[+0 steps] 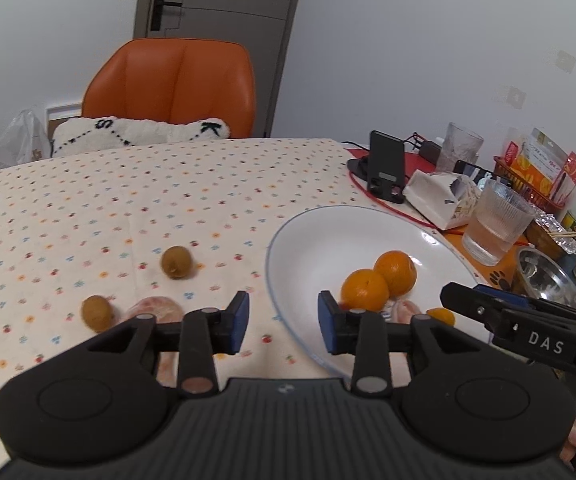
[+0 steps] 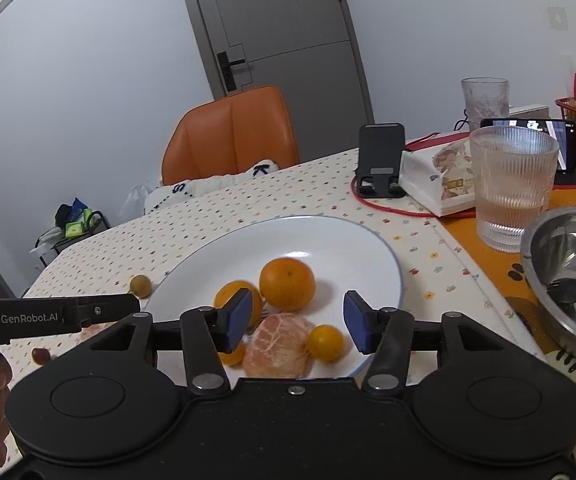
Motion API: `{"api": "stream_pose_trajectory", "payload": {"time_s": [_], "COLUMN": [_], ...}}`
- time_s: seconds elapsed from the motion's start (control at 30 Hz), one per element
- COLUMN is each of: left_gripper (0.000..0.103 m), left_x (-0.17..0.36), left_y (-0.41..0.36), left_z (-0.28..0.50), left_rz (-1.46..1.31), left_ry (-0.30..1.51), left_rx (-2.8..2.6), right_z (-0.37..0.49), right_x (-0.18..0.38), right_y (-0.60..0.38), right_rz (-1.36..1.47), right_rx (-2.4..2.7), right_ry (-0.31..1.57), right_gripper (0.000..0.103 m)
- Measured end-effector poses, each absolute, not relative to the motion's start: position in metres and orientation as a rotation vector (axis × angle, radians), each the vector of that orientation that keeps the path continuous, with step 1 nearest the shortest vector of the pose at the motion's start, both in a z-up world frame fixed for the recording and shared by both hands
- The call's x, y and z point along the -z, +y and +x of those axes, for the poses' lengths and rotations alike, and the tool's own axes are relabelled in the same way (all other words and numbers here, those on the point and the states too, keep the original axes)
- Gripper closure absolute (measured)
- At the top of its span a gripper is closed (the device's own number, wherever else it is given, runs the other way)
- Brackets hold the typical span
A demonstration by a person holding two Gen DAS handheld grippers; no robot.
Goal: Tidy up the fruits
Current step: 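Carry the plum and orange over the white plate and open both grippers, then grasp a second red plum with the left gripper while the right gripper reaches a brown kiwi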
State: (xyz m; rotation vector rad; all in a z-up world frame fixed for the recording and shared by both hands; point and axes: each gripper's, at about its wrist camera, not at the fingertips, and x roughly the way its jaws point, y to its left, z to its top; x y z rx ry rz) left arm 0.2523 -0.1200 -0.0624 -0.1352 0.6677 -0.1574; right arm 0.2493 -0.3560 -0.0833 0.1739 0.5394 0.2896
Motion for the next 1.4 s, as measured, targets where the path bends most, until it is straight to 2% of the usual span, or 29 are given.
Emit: {"api": "stream_pose_trajectory", "payload": {"time_s": [0.07, 0.2, 0.27, 0.4, 0.5, 0.6, 0.67, 0.8, 0.9, 1.4], "left_gripper": [0.063, 0.046, 0.042, 0.033, 0.031, 0.031, 0.03, 0.029, 0.025, 0.023], "left_x": [0.061, 0.056, 0.053, 0.05, 0.049, 0.049, 0.05, 0.05, 0.051, 0.065], "left_y": [-0.115, -0.107, -0.103, -0.095, -0.088, -0.08, -0.073, -0.06, -0.051, -0.015], "left_z": [0.248, 0.239, 0.234, 0.226, 0.22, 0.215, 0.212, 0.205, 0.199, 0.181], "left_rz": [-0.138, -0.13, -0.126, -0.124, -0.117, -0.117, -0.121, -0.134, -0.138, -0.177], "left_ry": [0.665, 0.654, 0.645, 0.637, 0.632, 0.633, 0.636, 0.631, 0.626, 0.636], "left_rx": [0.147, 0.12, 0.105, 0.083, 0.065, 0.048, 0.039, 0.02, -0.004, -0.047], "right_z": [0.247, 0.241, 0.238, 0.233, 0.232, 0.23, 0.229, 0.227, 0.227, 0.223], "right_x": [0.083, 0.081, 0.079, 0.074, 0.073, 0.073, 0.073, 0.073, 0.072, 0.074], "right_y": [-0.353, -0.346, -0.343, -0.338, -0.334, -0.33, -0.326, -0.316, -0.308, -0.267], "right_rz": [0.17, 0.163, 0.153, 0.153, 0.17, 0.196, 0.202, 0.206, 0.201, 0.162], "right_rx": [-0.295, -0.301, -0.307, -0.314, -0.327, -0.348, -0.361, -0.37, -0.389, -0.497], "right_ry": [0.54, 0.538, 0.534, 0.525, 0.524, 0.527, 0.524, 0.513, 0.512, 0.534], "right_gripper": [0.05, 0.039, 0.038, 0.028, 0.023, 0.012, 0.011, 0.001, 0.0, 0.0]}}
